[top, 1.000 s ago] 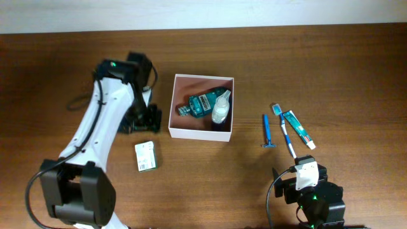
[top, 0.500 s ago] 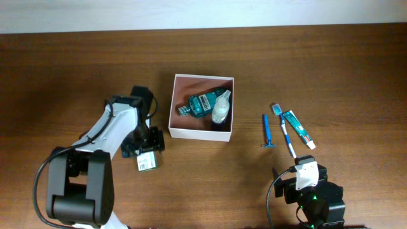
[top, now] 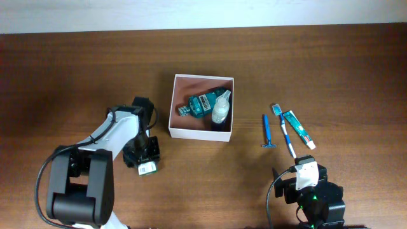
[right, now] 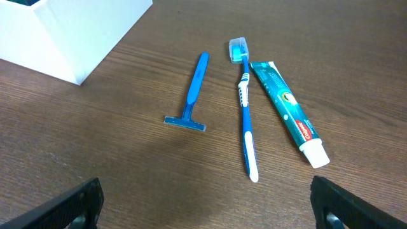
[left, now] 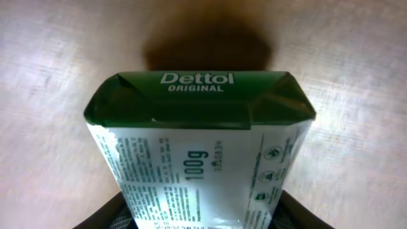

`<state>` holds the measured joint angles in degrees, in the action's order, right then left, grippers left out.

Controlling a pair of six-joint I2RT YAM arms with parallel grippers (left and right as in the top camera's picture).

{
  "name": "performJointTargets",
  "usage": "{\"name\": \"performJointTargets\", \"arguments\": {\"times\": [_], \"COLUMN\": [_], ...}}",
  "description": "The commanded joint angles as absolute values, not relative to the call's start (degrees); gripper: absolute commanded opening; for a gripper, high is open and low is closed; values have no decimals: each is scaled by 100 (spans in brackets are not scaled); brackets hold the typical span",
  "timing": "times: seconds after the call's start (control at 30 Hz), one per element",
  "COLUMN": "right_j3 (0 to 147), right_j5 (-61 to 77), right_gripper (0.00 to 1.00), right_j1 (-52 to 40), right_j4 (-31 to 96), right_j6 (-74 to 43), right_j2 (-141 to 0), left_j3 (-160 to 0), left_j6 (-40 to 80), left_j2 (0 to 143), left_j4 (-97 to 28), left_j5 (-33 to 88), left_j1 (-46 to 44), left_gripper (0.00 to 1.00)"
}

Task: Pack container
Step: 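Grasp the green Dettol soap box with the left gripper, then place the Dettol soap box into the white box and release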

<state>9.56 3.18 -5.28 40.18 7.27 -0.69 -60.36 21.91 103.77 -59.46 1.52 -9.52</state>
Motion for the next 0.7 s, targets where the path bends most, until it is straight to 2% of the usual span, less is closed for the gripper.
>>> {"name": "performJointTargets", "arguments": {"times": [0.0, 0.2, 0.37, 0.67], "right_j3": [928, 928, 928, 928], "right_j5": [408, 408, 408, 408], "right_gripper": [99, 99, 99, 99], "right_j1": [-480, -480, -480, -480], "right_j4": [4010, 4010, 4010, 4010], "right_j6": [655, 655, 655, 655], "right_j2": [-21, -21, -21, -21], "left_j3": [-6803, -8580, -9813, -9926], "left_j6": [1966, 1476, 497, 226], "left_j2": [10057, 9767, 9703, 10165], "left_j4": [-6355, -7317, -7367, -6226], "left_j5": [172, 281, 1439, 355], "left_j1": [-773, -760, -1170, -2220], "left_gripper": [49, 49, 48, 48]}}
